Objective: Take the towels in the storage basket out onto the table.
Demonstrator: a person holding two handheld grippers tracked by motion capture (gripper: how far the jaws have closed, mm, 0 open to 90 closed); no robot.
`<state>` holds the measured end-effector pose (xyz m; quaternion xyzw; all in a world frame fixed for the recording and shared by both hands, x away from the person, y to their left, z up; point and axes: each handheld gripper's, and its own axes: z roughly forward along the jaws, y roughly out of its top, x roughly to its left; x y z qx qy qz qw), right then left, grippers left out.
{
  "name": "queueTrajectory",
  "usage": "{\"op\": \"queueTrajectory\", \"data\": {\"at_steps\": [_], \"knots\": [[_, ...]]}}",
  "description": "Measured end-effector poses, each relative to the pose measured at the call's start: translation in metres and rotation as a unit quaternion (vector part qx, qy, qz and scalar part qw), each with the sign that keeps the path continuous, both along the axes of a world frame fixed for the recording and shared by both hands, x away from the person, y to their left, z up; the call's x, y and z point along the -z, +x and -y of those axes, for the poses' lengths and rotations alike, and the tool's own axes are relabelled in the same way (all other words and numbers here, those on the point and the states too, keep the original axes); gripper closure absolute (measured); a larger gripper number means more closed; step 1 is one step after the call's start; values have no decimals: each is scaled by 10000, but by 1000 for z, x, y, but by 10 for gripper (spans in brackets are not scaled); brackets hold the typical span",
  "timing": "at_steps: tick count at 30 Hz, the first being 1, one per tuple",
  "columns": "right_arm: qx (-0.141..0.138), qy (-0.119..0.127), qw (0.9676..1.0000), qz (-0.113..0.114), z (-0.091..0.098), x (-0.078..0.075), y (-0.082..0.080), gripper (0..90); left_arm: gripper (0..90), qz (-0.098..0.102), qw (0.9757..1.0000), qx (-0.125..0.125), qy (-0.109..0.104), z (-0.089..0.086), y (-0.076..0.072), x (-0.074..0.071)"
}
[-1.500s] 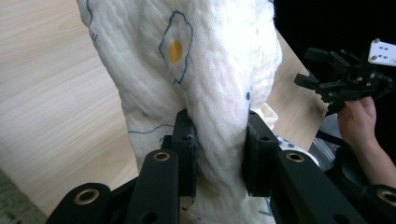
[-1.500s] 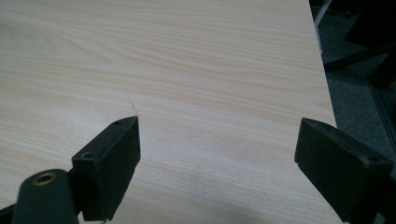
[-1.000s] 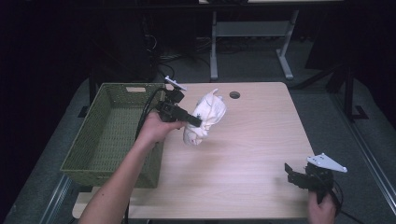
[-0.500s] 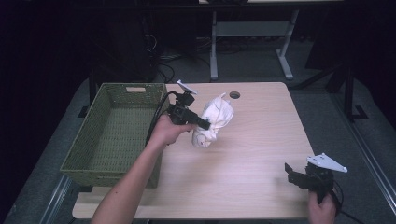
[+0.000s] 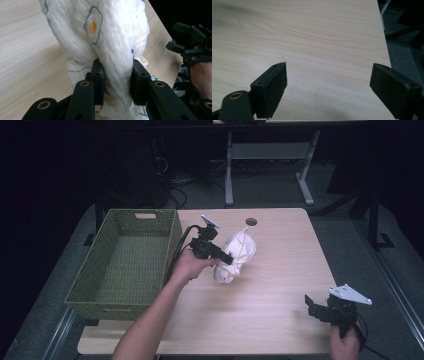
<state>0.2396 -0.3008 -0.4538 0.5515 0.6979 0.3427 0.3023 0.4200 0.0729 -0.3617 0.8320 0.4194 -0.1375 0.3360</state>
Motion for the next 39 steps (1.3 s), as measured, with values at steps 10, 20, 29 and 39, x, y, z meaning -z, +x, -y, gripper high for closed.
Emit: {"op": "queueTrajectory", "data": {"at_steps": [10,20,29,39], "knots": [[-13,-6,10000,-8,0,0,0,139,670,-168,9998,-1,51,22,-2,27],[-20,-29,10000,-37,-1,1,0,139,650,-231,9997,-116,40,27,-2,44],[-29,-8,10000,-50,-2,2,1,139,618,-224,9996,-171,55,33,-4,53],[-32,-38,10000,-65,-2,3,0,139,574,-148,9996,-244,46,37,-5,57]]}}
